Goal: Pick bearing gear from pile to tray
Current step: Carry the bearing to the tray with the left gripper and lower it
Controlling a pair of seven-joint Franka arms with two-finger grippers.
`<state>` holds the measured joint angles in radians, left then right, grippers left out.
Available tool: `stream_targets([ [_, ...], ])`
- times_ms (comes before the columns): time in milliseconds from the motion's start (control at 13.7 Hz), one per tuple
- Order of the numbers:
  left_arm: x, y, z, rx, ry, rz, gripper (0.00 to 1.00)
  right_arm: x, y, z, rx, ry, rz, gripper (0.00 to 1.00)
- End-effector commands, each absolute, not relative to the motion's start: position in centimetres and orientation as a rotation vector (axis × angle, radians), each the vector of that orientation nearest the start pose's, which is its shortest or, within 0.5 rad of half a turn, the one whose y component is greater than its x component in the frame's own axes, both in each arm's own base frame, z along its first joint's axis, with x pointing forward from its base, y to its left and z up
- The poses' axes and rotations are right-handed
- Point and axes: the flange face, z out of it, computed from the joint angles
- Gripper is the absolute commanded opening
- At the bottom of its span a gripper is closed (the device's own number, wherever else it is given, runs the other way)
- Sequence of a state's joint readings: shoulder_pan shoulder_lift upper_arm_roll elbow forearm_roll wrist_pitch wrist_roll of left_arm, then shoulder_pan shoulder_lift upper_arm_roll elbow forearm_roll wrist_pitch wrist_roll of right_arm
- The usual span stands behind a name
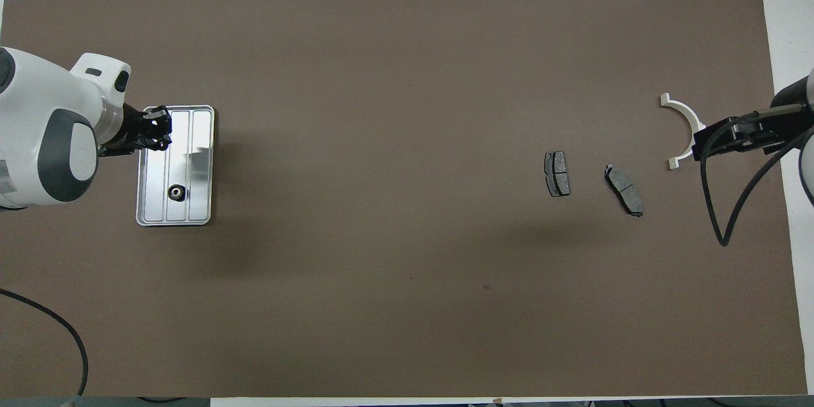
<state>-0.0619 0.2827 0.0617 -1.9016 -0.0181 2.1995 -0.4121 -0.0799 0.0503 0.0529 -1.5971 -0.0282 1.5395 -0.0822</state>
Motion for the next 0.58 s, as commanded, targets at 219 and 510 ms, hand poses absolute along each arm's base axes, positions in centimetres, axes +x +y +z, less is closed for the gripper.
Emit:
stream_targets([
  [219,60.7,0.7,32.1,-3.085,-0.619,-0.083,0.0,55.7,-1.7,58.2,-3.146,-0.061,0.16,1.0],
  [510,60.6,0.9,30.7,-3.083,-0.626,-0.092,0.0,55.7,-1.9,58.2,-3.146,-0.064,0.16,1.0],
])
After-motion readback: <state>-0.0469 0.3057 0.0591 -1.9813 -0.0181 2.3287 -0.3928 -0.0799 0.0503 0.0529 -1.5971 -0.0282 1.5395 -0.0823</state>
